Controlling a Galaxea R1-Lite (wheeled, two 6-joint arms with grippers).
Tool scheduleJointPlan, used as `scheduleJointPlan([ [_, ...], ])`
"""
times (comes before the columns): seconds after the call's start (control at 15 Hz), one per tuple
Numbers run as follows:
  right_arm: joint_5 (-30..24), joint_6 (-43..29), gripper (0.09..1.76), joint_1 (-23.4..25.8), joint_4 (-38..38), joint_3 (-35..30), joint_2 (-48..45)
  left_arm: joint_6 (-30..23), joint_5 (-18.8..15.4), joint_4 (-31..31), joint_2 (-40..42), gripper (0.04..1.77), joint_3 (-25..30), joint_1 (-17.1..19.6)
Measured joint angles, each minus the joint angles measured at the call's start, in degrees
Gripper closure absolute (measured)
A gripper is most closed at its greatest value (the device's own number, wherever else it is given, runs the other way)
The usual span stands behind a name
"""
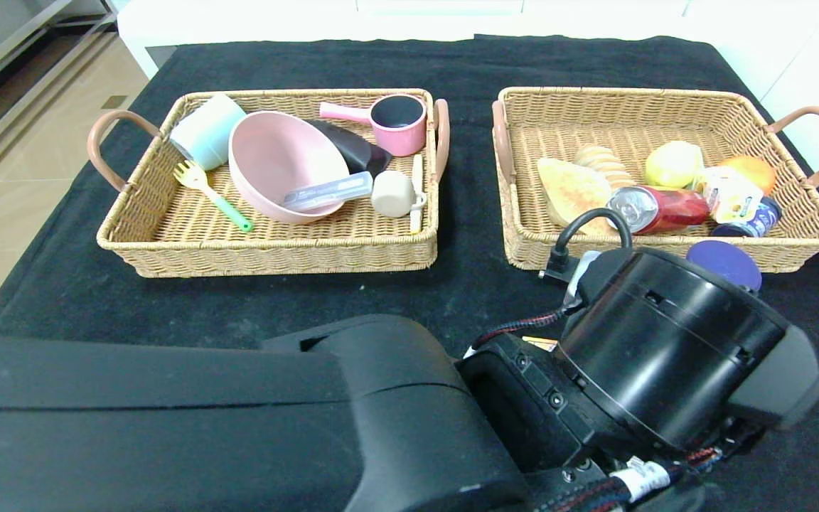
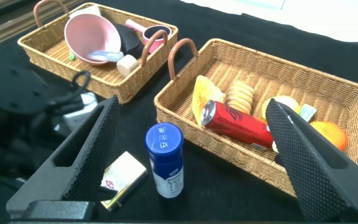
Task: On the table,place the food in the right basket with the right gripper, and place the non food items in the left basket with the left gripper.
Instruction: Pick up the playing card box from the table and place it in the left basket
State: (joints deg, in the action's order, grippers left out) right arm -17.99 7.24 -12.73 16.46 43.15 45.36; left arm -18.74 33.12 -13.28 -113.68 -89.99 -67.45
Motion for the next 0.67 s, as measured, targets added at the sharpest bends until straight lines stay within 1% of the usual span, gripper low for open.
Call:
scheduleJointPlan([
  [0.13,0.02,0.00,0.14,0.00,0.02,0.00,0.00,-1.21,0.67,0.07,-1.48,0.11,-0.46,0.56],
  [0.4,0.00,0.00,0.14,0.00,0.05,0.01,0.00,-1.29,2.77,0.44,-4.07,0.10,-1.18,1.28],
  [0.53,0.00,-0.02,0.14,-0.04,0.10,0.06,-0.11,-1.27,4.67,0.44,-5.36,0.10,-2.18,1.68],
  [0.67,0.02,0.00,0.14,-0.04,0.07,0.09,-0.18,-0.77,5.02,0.40,-6.45,0.10,-3.19,1.77],
])
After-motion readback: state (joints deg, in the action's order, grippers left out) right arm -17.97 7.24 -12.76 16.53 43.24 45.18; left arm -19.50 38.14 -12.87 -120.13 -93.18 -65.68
